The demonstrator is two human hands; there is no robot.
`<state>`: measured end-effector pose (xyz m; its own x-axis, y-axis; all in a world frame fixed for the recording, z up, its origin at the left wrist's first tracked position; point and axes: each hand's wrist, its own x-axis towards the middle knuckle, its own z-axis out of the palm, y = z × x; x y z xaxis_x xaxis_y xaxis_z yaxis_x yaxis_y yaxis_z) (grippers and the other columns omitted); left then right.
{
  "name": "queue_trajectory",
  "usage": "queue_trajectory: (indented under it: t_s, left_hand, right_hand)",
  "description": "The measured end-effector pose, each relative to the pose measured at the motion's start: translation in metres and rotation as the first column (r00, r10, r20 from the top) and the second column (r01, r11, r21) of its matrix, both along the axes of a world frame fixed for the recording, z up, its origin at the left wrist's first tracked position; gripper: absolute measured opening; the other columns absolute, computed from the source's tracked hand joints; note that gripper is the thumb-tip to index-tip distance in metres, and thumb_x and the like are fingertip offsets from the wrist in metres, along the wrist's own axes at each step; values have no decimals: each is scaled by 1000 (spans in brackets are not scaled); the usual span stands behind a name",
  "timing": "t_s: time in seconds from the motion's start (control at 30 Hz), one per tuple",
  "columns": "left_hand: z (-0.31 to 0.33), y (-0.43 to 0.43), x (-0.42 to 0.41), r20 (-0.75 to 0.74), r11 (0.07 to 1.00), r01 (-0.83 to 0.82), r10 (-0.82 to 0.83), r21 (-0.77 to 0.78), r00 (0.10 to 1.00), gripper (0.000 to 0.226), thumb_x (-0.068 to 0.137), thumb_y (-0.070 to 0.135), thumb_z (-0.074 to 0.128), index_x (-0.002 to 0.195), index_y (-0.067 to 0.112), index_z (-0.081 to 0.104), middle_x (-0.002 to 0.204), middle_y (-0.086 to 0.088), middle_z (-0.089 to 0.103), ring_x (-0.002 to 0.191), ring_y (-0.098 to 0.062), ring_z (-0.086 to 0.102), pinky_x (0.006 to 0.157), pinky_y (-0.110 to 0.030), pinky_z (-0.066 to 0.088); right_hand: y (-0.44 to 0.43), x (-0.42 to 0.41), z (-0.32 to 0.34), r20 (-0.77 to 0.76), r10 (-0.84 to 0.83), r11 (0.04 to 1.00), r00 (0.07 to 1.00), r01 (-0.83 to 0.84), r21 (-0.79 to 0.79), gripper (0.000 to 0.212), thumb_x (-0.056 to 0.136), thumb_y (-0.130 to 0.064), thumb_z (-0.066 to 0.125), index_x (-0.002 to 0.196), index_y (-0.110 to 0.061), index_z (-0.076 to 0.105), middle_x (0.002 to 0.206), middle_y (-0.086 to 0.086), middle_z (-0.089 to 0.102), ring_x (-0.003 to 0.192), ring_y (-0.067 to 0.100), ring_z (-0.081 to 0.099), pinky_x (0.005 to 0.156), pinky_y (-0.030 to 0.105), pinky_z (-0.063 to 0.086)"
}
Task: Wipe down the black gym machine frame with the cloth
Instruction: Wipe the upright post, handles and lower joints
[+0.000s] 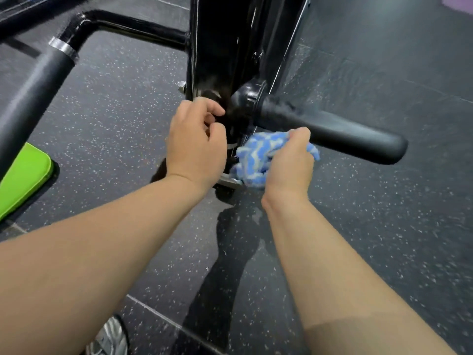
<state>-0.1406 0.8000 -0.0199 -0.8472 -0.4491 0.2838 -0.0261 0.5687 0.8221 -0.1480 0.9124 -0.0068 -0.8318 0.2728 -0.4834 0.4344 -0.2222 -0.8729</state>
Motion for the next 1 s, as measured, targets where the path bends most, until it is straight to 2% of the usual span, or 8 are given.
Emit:
queue_trajectory:
  t_s: [0.17,0.27,0.33,0.4,0.6,0.73,0.9,1.0]
  left_hand:
    - [29,-3,-25,-144,845,118,-224,-521,964,35,81,7,43,106,14,66,112,-7,58,102,-28,48,88,-35,36]
    - [33,-9,-41,-191,732,120,-328,-671,925,32,78,8,47,104,8,65,109,-16,64,104,-30,42,83,-46,43]
    - [29,-14,-44,-189,647,108,-373,-755,908,30,75,7,49,101,4,64,102,-21,64,103,-32,40,81,-46,44]
    - [28,-21,-44,-167,586,111,-399,-803,902,32,75,6,50,105,8,63,112,-14,64,112,-29,43,88,-41,36]
    - [27,-18,-30,-22,449,244,-509,-859,861,44,82,11,48,124,16,63,137,1,55,129,-19,43,103,-37,25]
    - [30,-4,-35,43,494,349,-530,-796,847,42,84,12,45,122,7,64,130,-7,61,121,-28,55,107,-40,33]
    - [31,7,-35,-6,626,327,-468,-708,884,37,79,9,44,107,2,68,120,-11,66,110,-31,61,102,-29,35]
    - [31,9,-33,-39,643,302,-459,-704,887,27,77,7,46,95,3,67,117,-10,67,108,-30,60,95,-29,38]
  right_hand:
    - [20,-2,34,-496,351,769,794,57,636,21,86,-28,41,71,-15,47,74,4,60,73,24,55,66,33,41]
    - [12,-36,40,-267,606,384,750,18,923,29,83,-18,39,106,-23,57,103,-3,61,97,26,49,78,38,36]
    - [6,-44,37,-101,630,142,770,14,990,19,87,-20,40,99,-26,54,99,-6,61,101,24,49,82,38,30]
    - [12,-44,34,-36,628,35,777,18,999,9,89,-23,37,87,-26,45,87,-5,58,92,23,50,82,36,27]
    - [96,-30,32,15,538,-56,843,19,998,18,86,-24,35,69,-20,32,63,-6,36,72,26,36,71,36,26]
    - [130,-38,46,193,396,-133,898,-152,979,16,91,-18,37,78,-14,44,69,0,41,72,26,40,70,33,25]
    - [58,-71,77,328,702,-79,632,-389,918,25,92,-10,40,111,-10,56,110,12,59,101,31,58,72,31,36]
    - [34,-85,89,363,771,17,523,-587,809,27,100,-18,33,100,-11,59,104,8,61,86,16,60,67,20,37]
